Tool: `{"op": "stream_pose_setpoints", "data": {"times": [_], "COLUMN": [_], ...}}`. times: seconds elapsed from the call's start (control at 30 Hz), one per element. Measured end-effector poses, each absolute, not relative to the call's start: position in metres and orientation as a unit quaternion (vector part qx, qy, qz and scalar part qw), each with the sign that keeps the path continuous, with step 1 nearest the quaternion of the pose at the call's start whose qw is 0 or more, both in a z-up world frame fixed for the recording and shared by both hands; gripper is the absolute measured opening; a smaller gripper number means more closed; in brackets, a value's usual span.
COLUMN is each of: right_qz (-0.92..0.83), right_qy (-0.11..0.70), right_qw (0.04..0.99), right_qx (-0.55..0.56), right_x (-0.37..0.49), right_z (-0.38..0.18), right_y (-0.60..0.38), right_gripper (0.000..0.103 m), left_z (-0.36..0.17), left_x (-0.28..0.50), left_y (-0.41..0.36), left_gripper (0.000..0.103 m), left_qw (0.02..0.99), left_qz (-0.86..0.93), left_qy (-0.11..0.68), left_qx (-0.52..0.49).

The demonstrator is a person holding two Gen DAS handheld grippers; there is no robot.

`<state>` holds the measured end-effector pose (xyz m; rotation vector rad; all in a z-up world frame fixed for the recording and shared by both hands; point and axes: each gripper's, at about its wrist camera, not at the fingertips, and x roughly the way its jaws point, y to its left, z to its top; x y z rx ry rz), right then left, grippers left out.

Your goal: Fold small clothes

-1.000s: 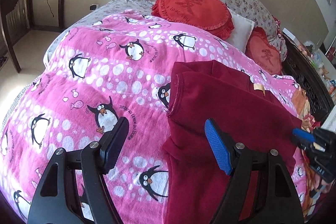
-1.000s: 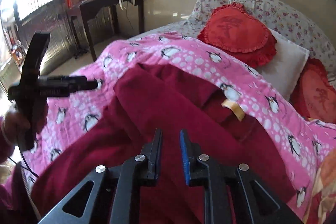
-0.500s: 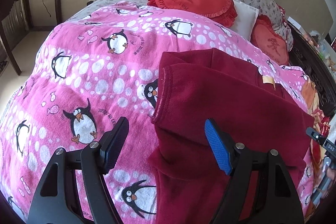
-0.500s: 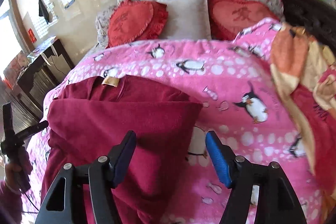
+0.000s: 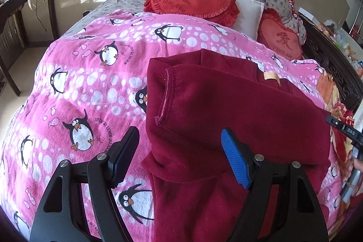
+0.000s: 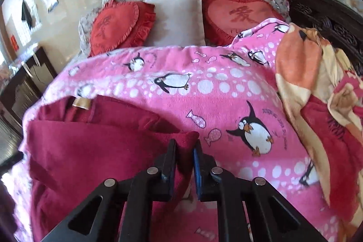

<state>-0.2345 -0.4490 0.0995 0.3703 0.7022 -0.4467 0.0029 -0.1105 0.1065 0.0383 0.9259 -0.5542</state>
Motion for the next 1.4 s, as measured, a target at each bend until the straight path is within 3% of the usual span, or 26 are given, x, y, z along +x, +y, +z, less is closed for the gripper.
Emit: {"op": "stream_pose_setpoints", "data": {"times": [0.1,0.13,0.33,0.37,0.43,0.57,0.77,0.87,1.0,1.4], "right_qz": [-0.159,-0.138,-0.132,-0.138,-0.161,-0.178,-0.188,-0.208,-0.208,-0.214], "right_qy": [0.348,0.363,0.429,0.441,0.44,0.399,0.421,0.411,0.365,0.386], "right_qw": [0.905,0.905,0.885,0.88,0.88,0.889,0.874,0.875,0.895,0.889], "right_qx": [0.187,0.173,0.121,0.11,0.081,0.134,0.157,0.15,0.153,0.121], "right_x": [-0.259,-0.262,-0.273,-0.271,-0.274,-0.295,-0.3,-0.315,-0.323,-0.22], "right_z": [0.105,0.104,0.069,0.062,0.057,0.067,0.053,0.074,0.103,0.076], "right_y": [-0.42,-0.404,-0.363,-0.362,-0.366,-0.387,-0.386,-0.381,-0.382,-0.412], "right_gripper": [0.049,0.051,0.051,0.047,0.012,0.012,0.012,0.026,0.027,0.028], "left_z": [0.105,0.103,0.1,0.101,0.104,0.111,0.102,0.098,0.085,0.062], "left_x": [0.004,0.005,0.004,0.002,-0.001,-0.009,-0.014,-0.015,-0.007,0.01], "left_y": [-0.102,-0.1,-0.091,-0.091,-0.093,-0.098,-0.115,-0.123,-0.132,-0.16], "left_gripper": [0.075,0.075,0.075,0.075,0.075,0.075,0.075,0.075,0.075,0.075], "left_qw": [0.861,0.86,0.854,0.854,0.854,0.863,0.853,0.855,0.851,0.847], "left_qz": [-0.255,-0.252,-0.244,-0.244,-0.248,-0.252,-0.267,-0.266,-0.259,-0.226], "left_qy": [0.44,0.445,0.46,0.46,0.457,0.438,0.449,0.442,0.455,0.476], "left_qx": [0.019,0.014,-0.015,-0.014,-0.012,0.004,0.021,0.043,0.041,0.072]}}
